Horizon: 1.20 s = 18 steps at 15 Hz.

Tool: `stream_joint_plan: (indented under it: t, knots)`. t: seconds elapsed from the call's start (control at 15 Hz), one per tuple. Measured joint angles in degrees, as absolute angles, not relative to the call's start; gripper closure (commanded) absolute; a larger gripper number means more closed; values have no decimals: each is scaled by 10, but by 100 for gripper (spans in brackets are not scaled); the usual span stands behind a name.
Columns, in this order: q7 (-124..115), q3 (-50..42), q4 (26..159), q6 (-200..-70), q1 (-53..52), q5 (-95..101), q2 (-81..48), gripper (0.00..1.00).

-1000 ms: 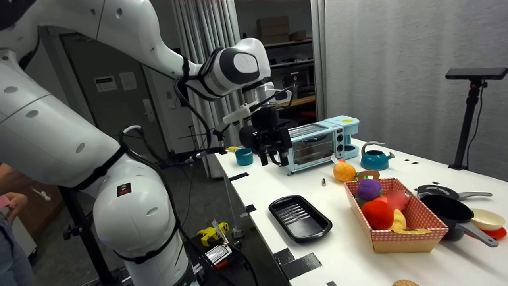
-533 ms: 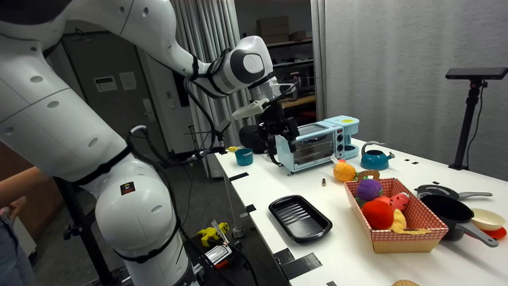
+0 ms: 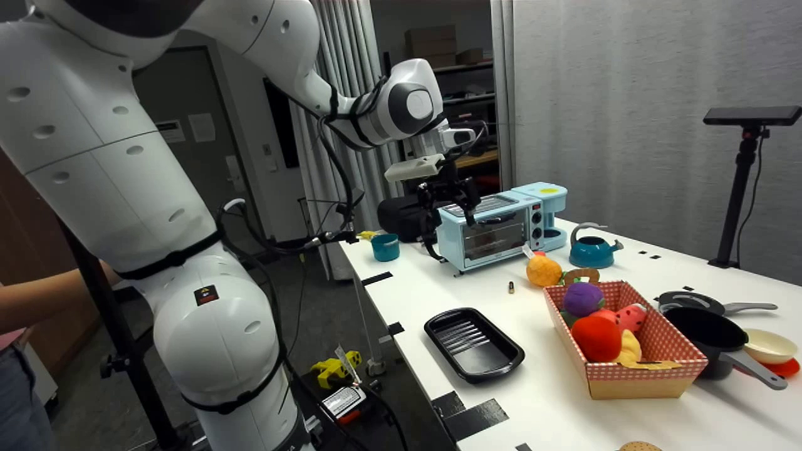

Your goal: Place the pineapple toy inside the basket

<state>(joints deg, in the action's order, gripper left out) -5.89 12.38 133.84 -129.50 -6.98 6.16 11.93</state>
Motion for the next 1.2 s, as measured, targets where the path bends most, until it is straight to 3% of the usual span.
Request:
stream_joint_plan:
  t: [1.2]
  knots:
    - [-37, 124, 1276, -1298, -74, 46, 51, 0]
